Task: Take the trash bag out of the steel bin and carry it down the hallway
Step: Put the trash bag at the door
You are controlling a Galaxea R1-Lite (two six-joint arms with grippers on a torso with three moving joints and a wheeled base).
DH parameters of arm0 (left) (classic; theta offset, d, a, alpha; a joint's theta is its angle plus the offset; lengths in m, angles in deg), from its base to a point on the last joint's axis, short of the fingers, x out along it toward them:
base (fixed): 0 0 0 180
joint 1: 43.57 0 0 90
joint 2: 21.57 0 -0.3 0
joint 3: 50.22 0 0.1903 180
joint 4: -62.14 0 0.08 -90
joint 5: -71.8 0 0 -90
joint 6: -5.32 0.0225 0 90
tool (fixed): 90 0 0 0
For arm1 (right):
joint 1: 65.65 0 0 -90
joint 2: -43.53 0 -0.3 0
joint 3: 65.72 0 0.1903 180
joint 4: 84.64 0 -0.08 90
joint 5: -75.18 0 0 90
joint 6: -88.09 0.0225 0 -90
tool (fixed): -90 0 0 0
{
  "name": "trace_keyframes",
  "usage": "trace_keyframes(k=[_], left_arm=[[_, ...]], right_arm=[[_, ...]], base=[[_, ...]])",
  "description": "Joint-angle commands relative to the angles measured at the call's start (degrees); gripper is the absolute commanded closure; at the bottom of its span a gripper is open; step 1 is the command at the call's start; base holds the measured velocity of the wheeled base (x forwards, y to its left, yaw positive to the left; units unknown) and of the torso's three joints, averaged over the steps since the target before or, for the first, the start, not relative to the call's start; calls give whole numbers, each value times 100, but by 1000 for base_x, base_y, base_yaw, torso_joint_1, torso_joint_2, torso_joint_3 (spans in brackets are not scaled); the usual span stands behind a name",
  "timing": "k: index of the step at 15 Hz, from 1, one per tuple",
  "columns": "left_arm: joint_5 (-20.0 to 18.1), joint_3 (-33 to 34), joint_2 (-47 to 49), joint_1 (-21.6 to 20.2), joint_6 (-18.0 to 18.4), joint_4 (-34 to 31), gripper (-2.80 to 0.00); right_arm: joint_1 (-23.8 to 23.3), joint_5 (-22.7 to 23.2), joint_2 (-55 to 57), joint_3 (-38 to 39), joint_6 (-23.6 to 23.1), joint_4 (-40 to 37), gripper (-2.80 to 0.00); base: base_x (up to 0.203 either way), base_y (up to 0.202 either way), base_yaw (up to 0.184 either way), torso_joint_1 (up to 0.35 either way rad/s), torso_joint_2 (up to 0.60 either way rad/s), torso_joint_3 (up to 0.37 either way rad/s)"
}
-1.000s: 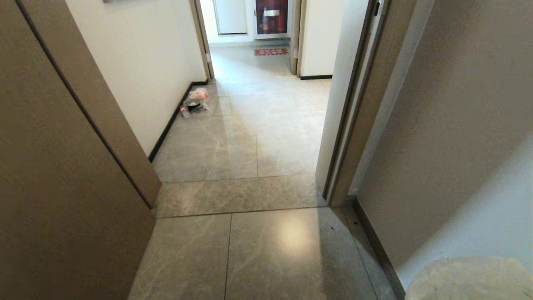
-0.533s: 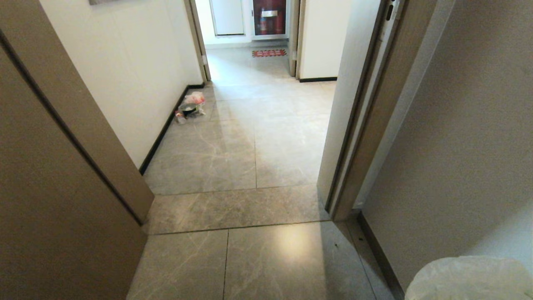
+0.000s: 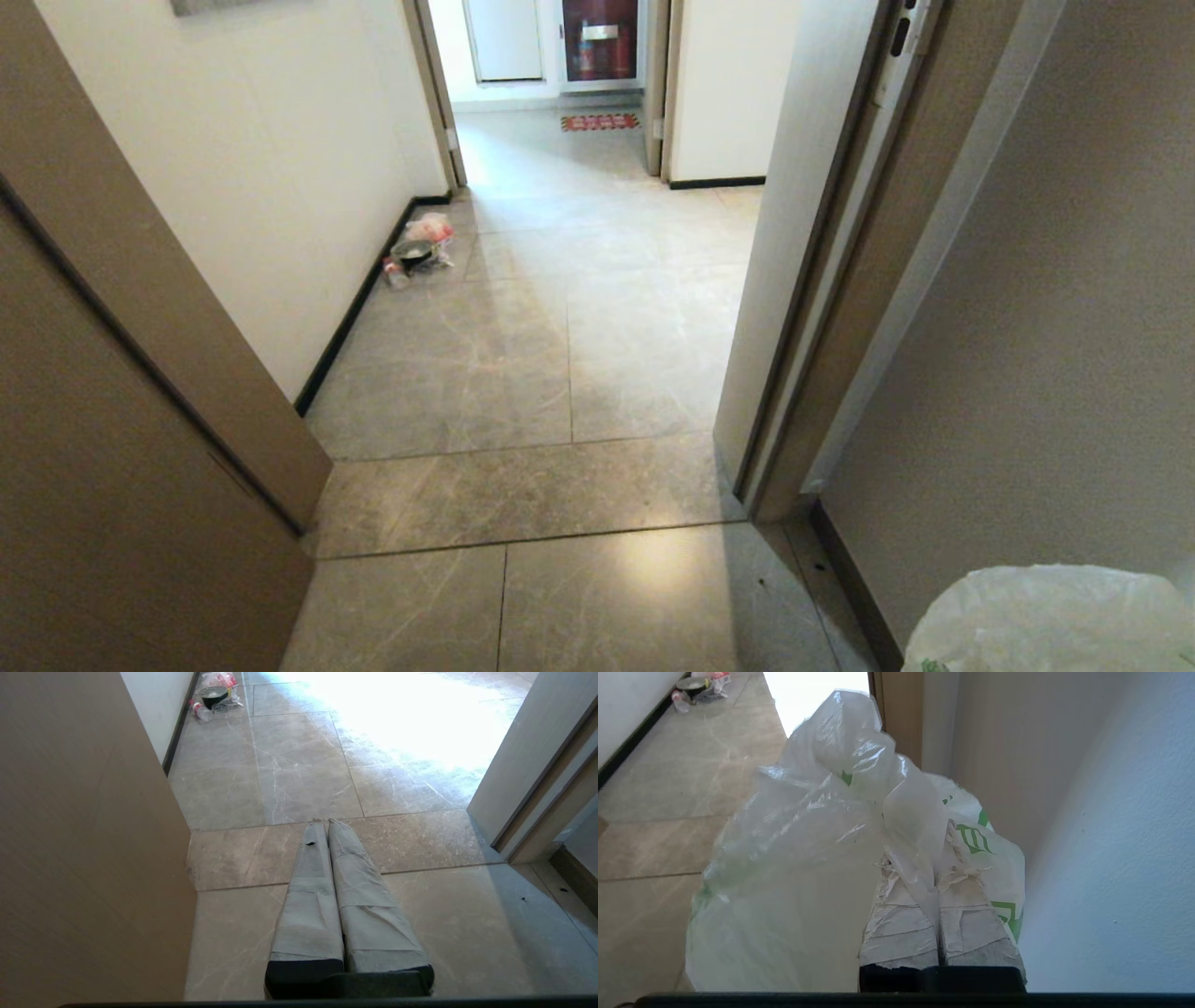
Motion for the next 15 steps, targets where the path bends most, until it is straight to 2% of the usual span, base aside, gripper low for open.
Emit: trace_keyframes(k=[1, 6, 12, 15], left_arm=[[0, 0, -2, 0, 3, -1, 0], [9, 0, -2, 0, -6, -1, 0], [9, 0, -2, 0, -6, -3, 0], [0, 0, -2, 0, -6, -1, 0]], right_arm=[[4, -2, 7, 1, -2, 4, 0], [4, -2, 7, 1, -2, 4, 0], [4, -2, 7, 1, -2, 5, 0], [4, -2, 7, 1, -2, 13, 0]], base=[[0, 0, 0, 0, 0, 0], [0, 17, 0, 0, 1, 1], [0, 177, 6, 2, 2, 4], [0, 63, 6, 1, 3, -1]])
